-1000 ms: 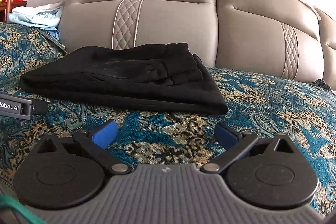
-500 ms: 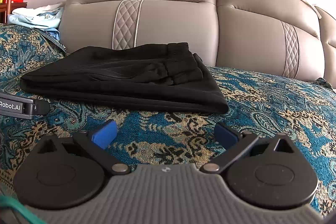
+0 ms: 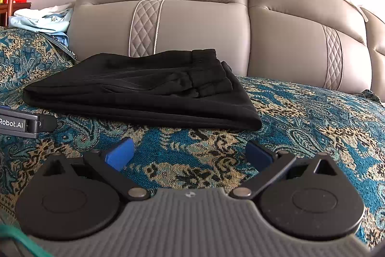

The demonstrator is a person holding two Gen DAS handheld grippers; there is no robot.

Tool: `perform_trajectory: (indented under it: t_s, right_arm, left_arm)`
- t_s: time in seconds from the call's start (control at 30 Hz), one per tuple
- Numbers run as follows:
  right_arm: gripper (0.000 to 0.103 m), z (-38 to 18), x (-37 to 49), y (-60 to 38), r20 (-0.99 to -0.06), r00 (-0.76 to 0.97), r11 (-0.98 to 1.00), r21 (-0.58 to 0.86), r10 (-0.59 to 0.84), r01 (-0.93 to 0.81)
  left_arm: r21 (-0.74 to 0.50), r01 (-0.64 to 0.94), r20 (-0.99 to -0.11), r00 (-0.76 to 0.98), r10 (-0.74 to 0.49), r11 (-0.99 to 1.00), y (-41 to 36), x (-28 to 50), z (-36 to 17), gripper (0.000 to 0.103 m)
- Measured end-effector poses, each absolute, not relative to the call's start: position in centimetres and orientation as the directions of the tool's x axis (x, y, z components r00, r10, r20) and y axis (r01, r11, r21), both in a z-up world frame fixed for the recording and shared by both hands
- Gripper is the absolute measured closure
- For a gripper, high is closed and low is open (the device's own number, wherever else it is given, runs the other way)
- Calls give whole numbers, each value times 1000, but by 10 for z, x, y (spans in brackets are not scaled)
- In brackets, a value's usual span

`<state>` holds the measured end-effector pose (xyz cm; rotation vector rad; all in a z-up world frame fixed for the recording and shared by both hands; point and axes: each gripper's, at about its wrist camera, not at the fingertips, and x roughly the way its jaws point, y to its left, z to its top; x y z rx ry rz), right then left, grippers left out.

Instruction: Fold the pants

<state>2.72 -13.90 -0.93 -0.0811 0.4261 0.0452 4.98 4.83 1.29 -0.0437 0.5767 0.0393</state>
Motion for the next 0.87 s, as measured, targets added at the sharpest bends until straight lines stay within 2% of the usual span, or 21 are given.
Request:
perform_trajectory:
  t_s: [0.87]
  right_arm:
    - [0, -9, 27, -139, -414, 910, 996, -69, 27, -61]
  left_arm:
    - [-31, -50, -540, 841, 26, 998, 48, 49, 13, 0]
